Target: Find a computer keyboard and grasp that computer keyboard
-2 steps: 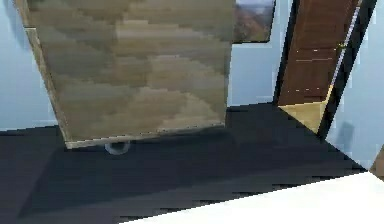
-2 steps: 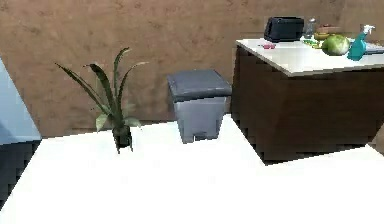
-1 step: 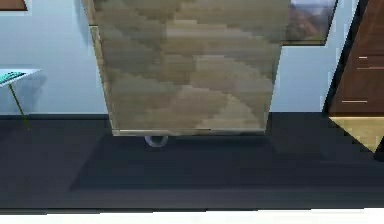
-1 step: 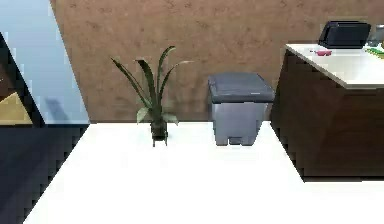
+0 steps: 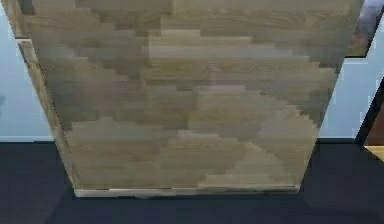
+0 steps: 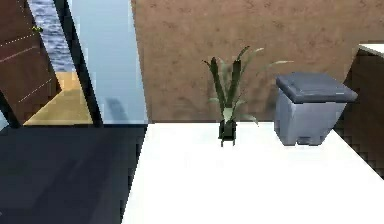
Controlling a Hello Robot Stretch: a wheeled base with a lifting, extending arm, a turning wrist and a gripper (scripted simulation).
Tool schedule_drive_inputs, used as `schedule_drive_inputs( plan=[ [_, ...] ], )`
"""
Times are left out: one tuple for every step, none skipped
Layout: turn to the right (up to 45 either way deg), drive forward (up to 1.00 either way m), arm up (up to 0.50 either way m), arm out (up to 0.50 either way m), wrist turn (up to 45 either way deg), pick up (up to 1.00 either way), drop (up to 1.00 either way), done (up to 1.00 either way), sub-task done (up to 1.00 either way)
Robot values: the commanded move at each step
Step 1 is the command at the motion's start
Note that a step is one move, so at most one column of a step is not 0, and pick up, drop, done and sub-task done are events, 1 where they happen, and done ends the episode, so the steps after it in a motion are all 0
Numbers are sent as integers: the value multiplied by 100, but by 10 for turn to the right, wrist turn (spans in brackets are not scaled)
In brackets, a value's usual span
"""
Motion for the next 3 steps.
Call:
schedule_drive_inputs(
  plan=[
    [-450, 0, 0, 0, 0, 0, 0, 0, 0],
    [-30, 0, 0, 0, 0, 0, 0, 0, 0],
    [390, 0, 0, 0, 0, 0, 0, 0, 0]
  ],
)
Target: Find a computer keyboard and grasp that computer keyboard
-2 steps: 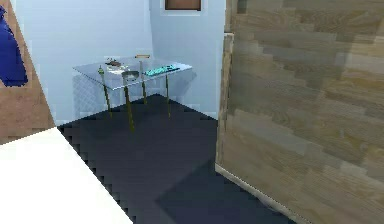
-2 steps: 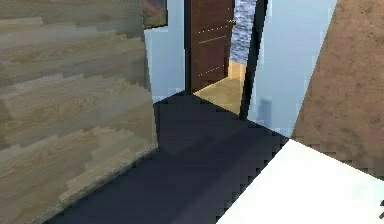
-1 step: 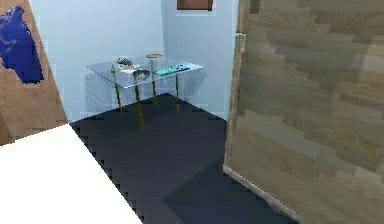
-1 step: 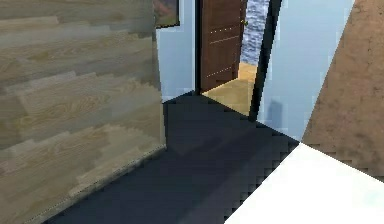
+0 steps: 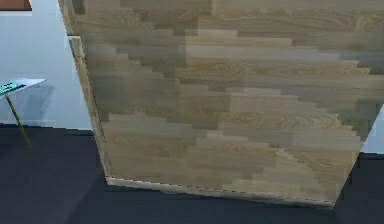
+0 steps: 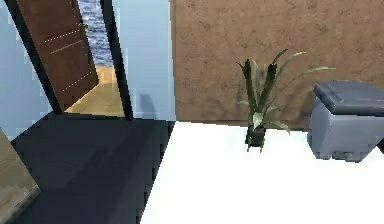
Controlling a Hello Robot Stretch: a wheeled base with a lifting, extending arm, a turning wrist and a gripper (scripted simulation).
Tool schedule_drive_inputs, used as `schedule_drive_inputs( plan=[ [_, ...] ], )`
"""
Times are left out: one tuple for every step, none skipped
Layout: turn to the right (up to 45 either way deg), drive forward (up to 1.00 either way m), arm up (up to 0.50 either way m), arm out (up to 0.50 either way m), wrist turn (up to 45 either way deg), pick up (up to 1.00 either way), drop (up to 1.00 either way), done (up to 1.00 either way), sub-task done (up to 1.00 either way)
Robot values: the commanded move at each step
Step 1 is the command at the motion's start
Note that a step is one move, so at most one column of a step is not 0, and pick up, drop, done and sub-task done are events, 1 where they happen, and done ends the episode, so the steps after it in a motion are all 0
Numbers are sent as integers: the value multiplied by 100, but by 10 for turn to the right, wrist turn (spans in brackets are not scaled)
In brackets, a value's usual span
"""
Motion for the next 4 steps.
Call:
schedule_drive_inputs(
  plan=[
    [0, 10, 0, 0, 0, 0, 0, 0, 0],
    [-330, 0, 0, 0, 0, 0, 0, 0, 0],
    [0, 50, 0, 0, 0, 0, 0, 0, 0],
    [-450, 0, 0, 0, 0, 0, 0, 0, 0]
  ],
)
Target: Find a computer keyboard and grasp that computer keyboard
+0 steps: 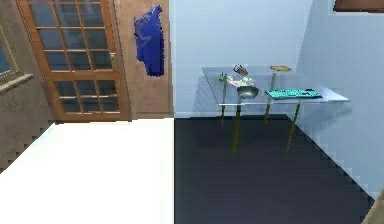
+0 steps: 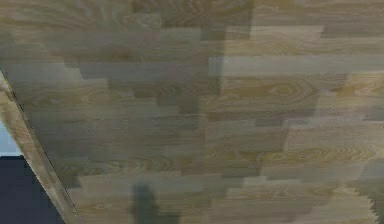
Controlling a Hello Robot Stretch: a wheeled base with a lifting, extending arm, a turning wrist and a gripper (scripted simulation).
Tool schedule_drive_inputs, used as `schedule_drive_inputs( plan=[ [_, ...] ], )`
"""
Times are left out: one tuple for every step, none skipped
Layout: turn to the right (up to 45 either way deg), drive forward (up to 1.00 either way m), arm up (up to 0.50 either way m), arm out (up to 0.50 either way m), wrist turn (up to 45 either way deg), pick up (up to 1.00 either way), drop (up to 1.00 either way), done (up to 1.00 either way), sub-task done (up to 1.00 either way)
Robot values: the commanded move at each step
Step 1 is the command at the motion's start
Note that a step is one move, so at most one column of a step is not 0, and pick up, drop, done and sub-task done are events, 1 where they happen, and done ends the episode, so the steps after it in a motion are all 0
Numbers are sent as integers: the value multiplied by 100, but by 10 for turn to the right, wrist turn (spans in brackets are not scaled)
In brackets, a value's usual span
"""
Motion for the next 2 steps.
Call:
schedule_drive_inputs(
  plan=[
    [-30, 0, 0, 0, 0, 0, 0, 0, 0],
    [0, 60, 0, 0, 0, 0, 0, 0, 0]
  ],
)
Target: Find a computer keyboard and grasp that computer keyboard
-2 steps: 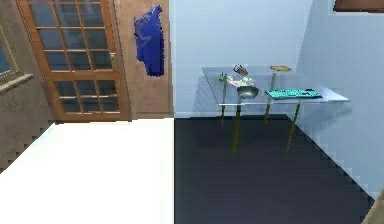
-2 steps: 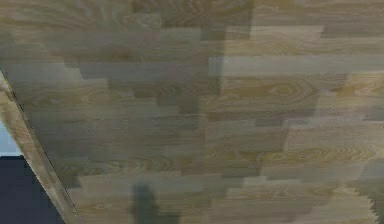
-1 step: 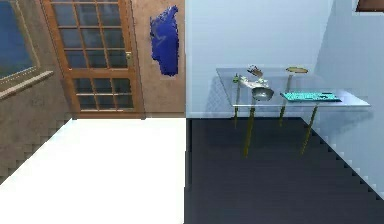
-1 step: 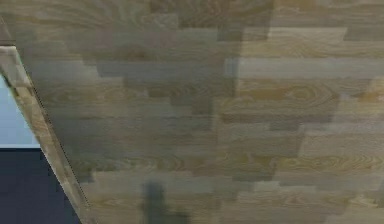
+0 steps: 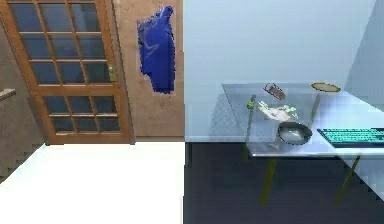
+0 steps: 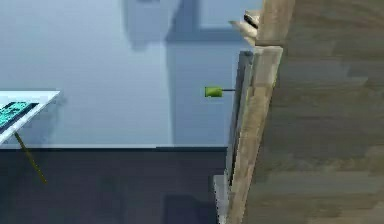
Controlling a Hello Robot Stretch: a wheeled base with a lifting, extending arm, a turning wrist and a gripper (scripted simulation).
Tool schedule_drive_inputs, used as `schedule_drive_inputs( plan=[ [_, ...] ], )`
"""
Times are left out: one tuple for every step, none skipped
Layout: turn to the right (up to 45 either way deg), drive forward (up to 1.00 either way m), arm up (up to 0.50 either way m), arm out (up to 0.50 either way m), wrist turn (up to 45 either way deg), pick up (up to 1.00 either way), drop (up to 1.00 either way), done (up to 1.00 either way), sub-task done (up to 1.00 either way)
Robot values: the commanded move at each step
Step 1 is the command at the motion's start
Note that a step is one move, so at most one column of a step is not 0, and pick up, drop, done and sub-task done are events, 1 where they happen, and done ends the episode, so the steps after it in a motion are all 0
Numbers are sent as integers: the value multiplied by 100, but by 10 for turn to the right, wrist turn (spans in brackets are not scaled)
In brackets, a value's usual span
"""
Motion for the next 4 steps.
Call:
schedule_drive_inputs(
  plan=[
    [450, 0, 0, 0, 0, 0, 0, 0, 0],
    [60, 0, 0, 0, 0, 0, 0, 0, 0],
    [0, 55, 0, 0, 0, 0, 0, 0, 0],
    [-450, 0, 0, 0, 0, 0, 0, 0, 0]
  ],
)
